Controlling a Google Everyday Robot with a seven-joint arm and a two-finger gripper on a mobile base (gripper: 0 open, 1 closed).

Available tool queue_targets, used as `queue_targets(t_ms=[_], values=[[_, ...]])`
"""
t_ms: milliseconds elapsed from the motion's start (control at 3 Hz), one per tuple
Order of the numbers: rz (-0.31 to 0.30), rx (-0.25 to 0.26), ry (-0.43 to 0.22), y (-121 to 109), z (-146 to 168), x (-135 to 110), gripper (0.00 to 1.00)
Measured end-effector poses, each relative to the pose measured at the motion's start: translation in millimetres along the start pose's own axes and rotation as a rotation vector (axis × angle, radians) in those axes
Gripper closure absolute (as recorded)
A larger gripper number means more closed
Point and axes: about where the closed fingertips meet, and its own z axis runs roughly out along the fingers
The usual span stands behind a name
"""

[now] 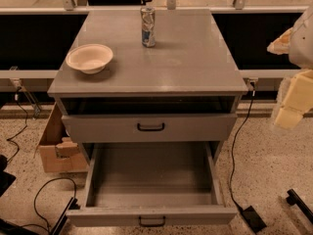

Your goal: Close middle drawer

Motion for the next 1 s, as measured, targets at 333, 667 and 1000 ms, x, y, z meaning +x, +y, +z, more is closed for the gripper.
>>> queue_targets(t_ms=[333, 667, 1000], values=[[-0.002, -0.001, 0.006, 4.9, 9.4, -3.6, 0.0], [0.019, 0.016, -0.002, 25.8, 30.6, -2.1, 0.0], [0.067, 0.027, 0.02, 50.1, 81.3, 14.5, 0.0]])
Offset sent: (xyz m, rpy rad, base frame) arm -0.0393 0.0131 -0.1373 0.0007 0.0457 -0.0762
